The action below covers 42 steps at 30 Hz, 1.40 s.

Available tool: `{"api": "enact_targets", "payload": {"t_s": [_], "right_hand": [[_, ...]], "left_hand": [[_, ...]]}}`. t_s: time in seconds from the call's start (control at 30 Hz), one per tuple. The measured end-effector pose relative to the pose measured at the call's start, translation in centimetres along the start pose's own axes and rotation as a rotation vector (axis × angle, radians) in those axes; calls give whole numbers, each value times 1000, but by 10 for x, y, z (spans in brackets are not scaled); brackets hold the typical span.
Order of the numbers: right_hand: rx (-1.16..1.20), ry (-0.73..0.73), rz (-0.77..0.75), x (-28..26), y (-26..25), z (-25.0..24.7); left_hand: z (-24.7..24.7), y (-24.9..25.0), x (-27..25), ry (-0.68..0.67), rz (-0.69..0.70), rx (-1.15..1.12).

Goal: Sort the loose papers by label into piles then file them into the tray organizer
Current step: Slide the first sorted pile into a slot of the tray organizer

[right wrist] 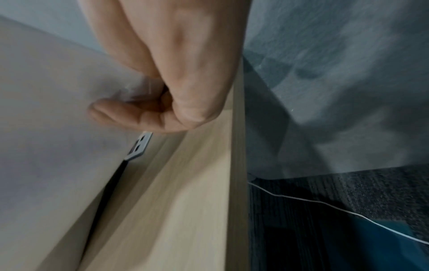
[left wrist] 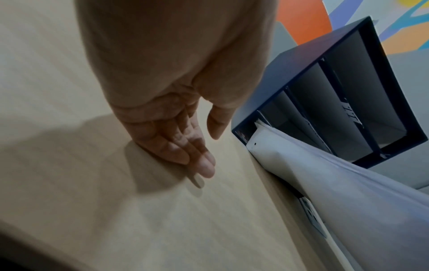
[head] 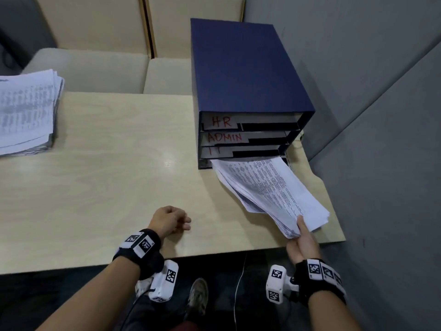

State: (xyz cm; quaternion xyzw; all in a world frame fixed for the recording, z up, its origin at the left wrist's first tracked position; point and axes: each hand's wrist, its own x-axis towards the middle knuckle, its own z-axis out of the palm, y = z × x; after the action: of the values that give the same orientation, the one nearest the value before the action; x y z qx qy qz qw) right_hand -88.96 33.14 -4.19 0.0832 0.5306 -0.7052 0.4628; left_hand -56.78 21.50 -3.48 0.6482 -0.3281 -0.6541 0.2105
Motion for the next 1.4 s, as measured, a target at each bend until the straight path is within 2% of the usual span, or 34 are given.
{"api": "enact_targets", "payload": {"t_s": [0.1,0.2,0.27,0.33,0.4,0.47,0.6,0.73,0.83,0.93,1.13,1.23,1.33,1.4], "right_hand": [[-109,-68,26,-3,9,10],[-209,-82,48,-9,6,5],[-224,-110,63,-15,-4,-8],[-254,-118,78,-21,-15,-24],[-294,-100,66,-29,-25,-37],[-309,-91,58,-33,-30,-47],[-259,-63,72,-34,-28,-49],[-308,-96,46,-36,-20,-47],[-311,-113,64,-37,-17,-53],[-266,-69,61,-34,-16,-61],[-232,-119,73,-38,-10,-39],[-226,-146,98,-37,-1,-26],[-202,-154,108,-34,4,-15],[-226,-134,96,-31,3,-11]], "left_hand": [[11,4,-4,-46,-12,-30],[40,18,-12,-250,-19,-56],[65,29,-16,-399,-49,-180],[91,37,-15,-466,-60,-347],[111,43,-7,-424,-54,-515],[121,51,1,-325,-71,-597],[120,65,14,-279,-74,-643],[109,72,26,-266,-64,-643],[104,75,33,-257,-63,-546],[113,76,37,-201,-68,-293],[113,85,42,-101,9,70],[98,79,41,-128,26,63],[94,83,37,-174,106,-65],[96,88,37,-175,109,-127]]}}
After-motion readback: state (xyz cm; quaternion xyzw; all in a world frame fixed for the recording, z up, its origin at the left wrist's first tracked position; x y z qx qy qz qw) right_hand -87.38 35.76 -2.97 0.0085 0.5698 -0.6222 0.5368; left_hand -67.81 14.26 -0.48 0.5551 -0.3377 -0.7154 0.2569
